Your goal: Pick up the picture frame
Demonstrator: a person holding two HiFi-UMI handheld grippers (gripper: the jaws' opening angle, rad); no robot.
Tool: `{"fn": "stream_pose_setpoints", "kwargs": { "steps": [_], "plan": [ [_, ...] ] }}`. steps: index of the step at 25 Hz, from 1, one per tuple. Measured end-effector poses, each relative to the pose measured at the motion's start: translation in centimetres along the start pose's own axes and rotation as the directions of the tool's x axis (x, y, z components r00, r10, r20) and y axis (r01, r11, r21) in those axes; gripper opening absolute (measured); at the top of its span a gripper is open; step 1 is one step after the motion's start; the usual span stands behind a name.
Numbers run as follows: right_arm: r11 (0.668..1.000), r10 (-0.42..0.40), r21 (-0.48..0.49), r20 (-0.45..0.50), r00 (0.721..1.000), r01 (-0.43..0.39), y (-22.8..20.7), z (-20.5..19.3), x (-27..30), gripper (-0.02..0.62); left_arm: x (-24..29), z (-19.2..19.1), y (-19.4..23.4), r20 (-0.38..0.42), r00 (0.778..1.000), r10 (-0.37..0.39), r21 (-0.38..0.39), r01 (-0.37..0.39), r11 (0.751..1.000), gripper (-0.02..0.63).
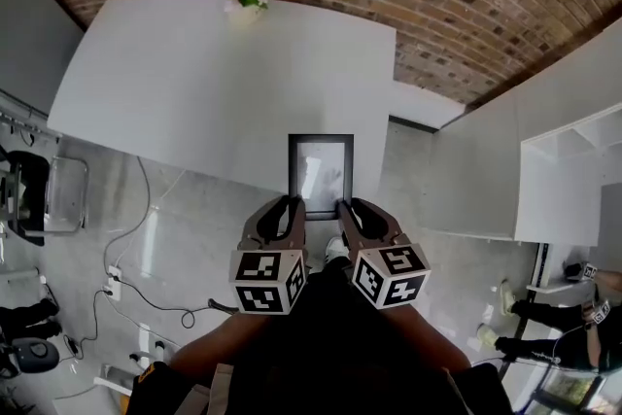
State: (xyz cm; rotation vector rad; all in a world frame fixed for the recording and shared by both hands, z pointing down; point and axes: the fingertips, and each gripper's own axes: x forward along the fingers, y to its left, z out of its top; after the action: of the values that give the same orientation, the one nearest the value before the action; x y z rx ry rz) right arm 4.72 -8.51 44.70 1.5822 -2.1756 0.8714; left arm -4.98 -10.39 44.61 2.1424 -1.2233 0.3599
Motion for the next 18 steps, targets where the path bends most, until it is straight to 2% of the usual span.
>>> {"fn": "stream_pose_setpoints", "kwargs": {
  "steps": [10, 18],
  "plan": [
    [1.000, 0.026, -0.016, 0.056, 0.998, -0.025, -1.8, -0.1, -5.4, 0.081, -1.9, -1.1, -5.1, 0.049, 0.999, 0.015, 0.010, -0.015, 1.000, 0.075],
    [0.997, 0.069, -0.033, 0.082, 0.994, -0.066, -3.8, -2.0, -11.2, 0.078, -4.4, -4.1, -10.6, 0.096, 0.994, 0.049, -0.001, -0.049, 0.999, 0.075]
  ]
}}
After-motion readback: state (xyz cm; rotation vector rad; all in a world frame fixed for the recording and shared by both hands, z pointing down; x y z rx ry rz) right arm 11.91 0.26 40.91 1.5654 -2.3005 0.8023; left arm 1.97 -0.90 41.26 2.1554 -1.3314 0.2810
